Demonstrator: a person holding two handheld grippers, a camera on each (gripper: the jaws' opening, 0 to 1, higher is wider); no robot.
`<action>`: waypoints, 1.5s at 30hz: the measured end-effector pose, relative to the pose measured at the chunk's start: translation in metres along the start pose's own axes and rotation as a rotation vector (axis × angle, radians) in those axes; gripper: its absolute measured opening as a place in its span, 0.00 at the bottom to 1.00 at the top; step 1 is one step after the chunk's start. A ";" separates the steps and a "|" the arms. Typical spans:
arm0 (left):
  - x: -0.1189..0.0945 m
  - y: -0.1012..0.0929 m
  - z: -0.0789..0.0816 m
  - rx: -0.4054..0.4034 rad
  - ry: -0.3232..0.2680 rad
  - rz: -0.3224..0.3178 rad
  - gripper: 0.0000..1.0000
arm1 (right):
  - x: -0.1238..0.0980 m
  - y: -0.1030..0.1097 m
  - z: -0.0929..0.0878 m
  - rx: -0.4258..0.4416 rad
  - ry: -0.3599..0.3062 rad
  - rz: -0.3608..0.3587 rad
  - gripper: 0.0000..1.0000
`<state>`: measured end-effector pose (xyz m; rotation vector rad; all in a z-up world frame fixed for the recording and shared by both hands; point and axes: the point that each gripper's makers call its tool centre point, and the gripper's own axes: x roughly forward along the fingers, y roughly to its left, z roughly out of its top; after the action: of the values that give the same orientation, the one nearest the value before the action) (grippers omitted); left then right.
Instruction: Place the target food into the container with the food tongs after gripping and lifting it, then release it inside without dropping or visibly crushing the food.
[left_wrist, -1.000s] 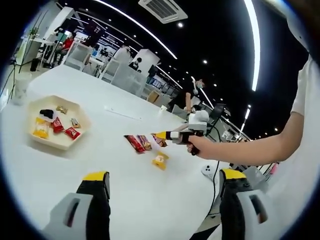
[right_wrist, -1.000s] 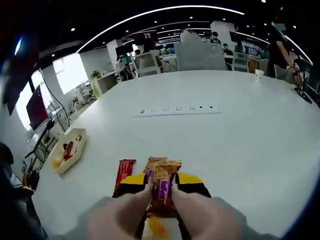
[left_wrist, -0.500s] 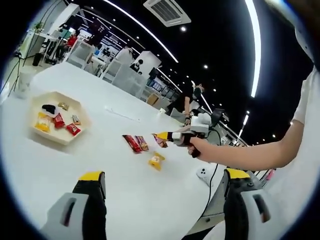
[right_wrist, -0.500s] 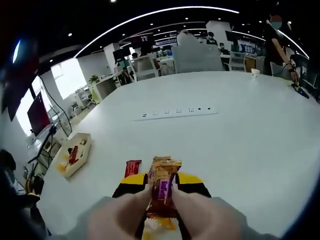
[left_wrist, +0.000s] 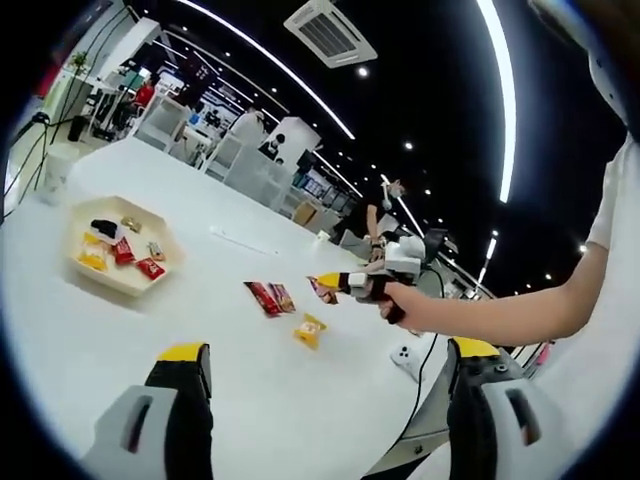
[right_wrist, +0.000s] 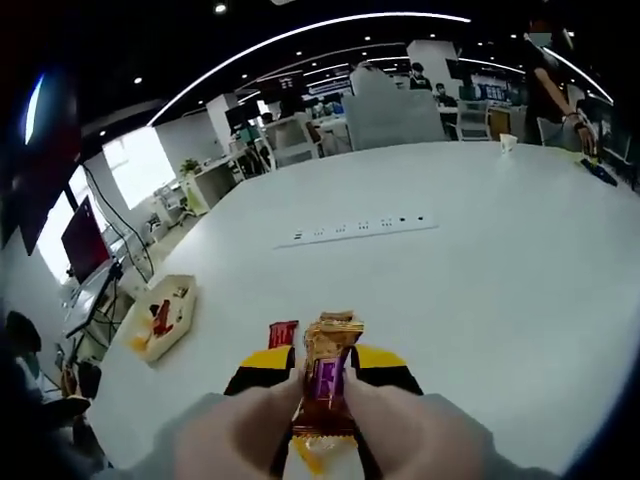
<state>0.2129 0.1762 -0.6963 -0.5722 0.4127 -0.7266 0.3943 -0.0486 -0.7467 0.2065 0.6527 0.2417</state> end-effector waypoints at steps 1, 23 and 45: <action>-0.001 -0.001 -0.001 0.002 0.000 -0.001 0.99 | -0.001 -0.001 0.001 0.000 -0.003 -0.001 0.21; -0.010 -0.010 -0.001 0.018 -0.019 -0.012 0.99 | -0.008 0.016 0.011 0.006 -0.032 0.033 0.21; -0.023 -0.002 0.008 0.010 -0.062 0.007 0.96 | -0.006 0.059 0.024 -0.091 -0.045 0.091 0.21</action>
<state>0.2004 0.1941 -0.6851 -0.5820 0.3531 -0.7027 0.3955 0.0031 -0.7092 0.1542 0.5870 0.3526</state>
